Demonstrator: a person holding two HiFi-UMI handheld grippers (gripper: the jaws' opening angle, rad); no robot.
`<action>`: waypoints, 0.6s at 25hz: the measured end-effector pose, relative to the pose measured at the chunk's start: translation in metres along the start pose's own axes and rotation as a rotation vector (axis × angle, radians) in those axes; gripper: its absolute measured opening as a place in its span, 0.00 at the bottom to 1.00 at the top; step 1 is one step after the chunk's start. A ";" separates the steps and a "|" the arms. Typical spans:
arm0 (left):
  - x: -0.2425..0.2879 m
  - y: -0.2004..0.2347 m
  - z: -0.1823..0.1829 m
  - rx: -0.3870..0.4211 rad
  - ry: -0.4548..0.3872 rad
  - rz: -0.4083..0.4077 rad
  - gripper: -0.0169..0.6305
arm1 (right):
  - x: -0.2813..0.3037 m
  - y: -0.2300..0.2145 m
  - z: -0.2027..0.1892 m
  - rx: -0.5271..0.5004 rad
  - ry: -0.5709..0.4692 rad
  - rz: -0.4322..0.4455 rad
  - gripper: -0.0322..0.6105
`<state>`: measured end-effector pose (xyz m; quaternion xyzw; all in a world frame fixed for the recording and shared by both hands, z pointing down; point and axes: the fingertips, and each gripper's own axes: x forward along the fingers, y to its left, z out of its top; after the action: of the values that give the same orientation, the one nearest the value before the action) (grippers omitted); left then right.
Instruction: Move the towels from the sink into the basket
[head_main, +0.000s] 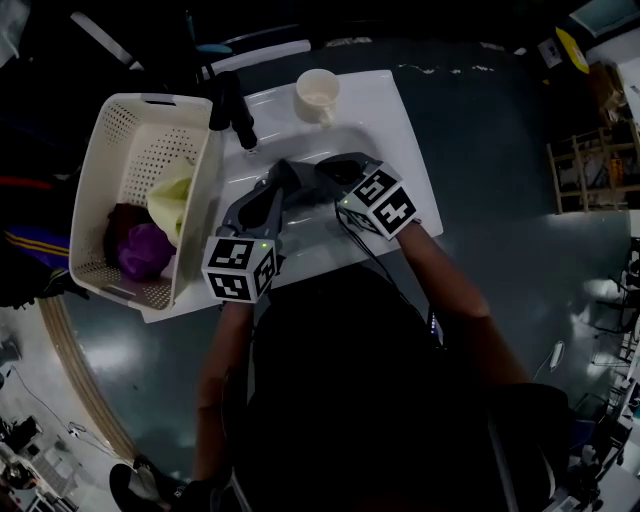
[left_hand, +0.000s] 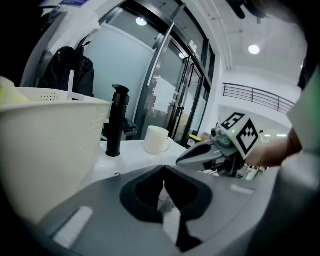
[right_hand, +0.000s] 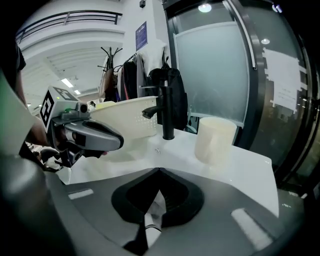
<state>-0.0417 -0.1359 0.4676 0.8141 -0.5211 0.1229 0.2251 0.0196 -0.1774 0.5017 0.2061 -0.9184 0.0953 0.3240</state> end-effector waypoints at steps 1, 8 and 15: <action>0.000 0.001 -0.003 -0.002 0.005 0.002 0.03 | 0.002 0.001 -0.003 0.000 0.006 0.003 0.05; 0.004 0.006 -0.020 -0.014 0.037 0.013 0.03 | 0.012 0.004 -0.016 0.004 0.034 0.039 0.05; 0.011 0.012 -0.026 -0.038 0.055 0.024 0.03 | 0.024 0.001 -0.025 0.003 0.075 0.074 0.05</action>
<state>-0.0471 -0.1357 0.4974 0.7997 -0.5266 0.1379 0.2531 0.0165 -0.1764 0.5361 0.1687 -0.9124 0.1164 0.3544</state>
